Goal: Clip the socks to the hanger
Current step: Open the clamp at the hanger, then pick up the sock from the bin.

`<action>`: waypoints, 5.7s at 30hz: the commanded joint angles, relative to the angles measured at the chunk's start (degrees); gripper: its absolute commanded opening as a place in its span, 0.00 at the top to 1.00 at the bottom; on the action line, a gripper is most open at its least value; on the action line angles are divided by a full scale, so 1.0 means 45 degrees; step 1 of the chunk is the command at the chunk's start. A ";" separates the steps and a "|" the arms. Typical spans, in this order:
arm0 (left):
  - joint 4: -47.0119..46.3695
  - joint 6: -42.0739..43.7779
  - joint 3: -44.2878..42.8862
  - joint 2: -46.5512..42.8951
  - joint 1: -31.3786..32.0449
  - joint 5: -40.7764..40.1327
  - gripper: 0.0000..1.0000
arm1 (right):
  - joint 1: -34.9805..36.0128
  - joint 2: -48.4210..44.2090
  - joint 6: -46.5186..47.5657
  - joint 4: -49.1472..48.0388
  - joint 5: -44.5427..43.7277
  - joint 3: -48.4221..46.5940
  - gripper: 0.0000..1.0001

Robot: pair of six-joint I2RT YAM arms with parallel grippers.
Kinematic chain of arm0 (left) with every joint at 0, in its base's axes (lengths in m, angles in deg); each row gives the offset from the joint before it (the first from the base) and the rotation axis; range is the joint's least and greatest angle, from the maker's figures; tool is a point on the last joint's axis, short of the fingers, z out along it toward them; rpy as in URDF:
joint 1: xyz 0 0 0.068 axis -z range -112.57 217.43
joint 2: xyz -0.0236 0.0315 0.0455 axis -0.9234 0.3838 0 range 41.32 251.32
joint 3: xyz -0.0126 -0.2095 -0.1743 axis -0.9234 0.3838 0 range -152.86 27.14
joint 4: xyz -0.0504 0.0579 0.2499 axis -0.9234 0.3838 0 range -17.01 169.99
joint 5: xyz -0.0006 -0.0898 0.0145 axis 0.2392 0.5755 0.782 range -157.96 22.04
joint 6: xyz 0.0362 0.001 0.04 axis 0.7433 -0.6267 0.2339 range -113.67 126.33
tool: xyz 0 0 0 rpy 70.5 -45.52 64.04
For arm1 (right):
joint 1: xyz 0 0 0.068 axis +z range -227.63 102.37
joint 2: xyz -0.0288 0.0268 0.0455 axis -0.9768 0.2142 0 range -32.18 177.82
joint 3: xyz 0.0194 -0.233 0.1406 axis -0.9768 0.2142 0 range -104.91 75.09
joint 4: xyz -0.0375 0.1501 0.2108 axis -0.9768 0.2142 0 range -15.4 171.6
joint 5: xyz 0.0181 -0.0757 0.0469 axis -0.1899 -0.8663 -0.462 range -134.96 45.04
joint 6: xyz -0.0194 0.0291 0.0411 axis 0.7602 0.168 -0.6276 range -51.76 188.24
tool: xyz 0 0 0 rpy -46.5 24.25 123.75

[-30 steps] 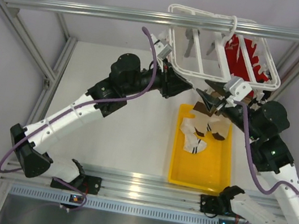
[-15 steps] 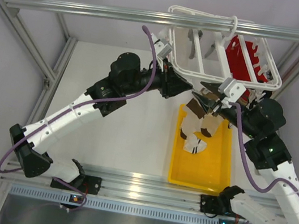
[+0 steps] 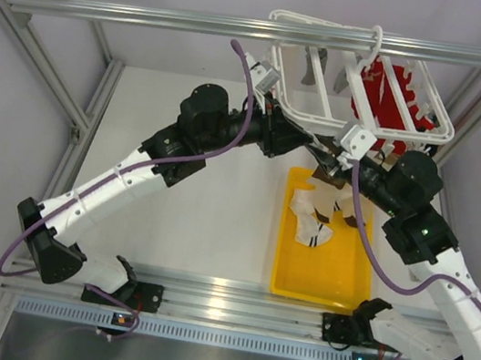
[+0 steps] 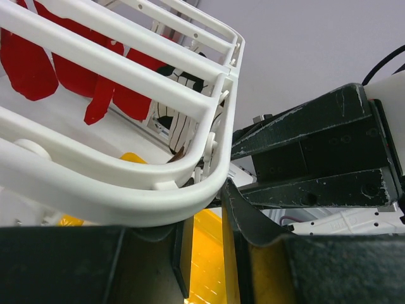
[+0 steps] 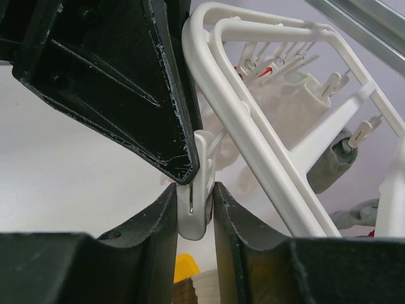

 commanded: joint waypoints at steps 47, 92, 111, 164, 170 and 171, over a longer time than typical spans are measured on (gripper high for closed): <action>-0.0481 -0.1493 -0.0885 0.0139 0.0121 -0.1489 0.50 | 0.0199 -0.0316 -0.0958 -0.0957 -0.0633 0.0150 1.00; -0.0189 -0.1415 -0.1100 0.0549 0.0121 -0.1762 1.00 | 0.0160 -0.1722 -0.0744 0.4936 0.0946 0.0715 0.26; 0.0924 0.0362 -0.0923 -0.0017 -0.0094 0.0582 1.00 | -0.0192 -0.1078 -0.1604 -0.0371 -0.0438 -0.0084 0.46; 0.0456 -0.1240 -0.1236 0.0589 -0.0094 -0.0863 1.00 | -0.0172 -0.0822 -0.1427 0.0135 -0.0359 0.0110 0.44; 0.0554 -0.0849 -0.1197 0.0589 -0.0094 -0.1195 1.00 | -0.0192 -0.1467 -0.1449 0.2397 -0.0341 0.0560 0.29; 0.0554 -0.0810 -0.1197 0.0569 -0.0094 -0.1176 1.00 | -0.0192 -0.1565 -0.1254 0.2847 -0.0166 0.0657 0.29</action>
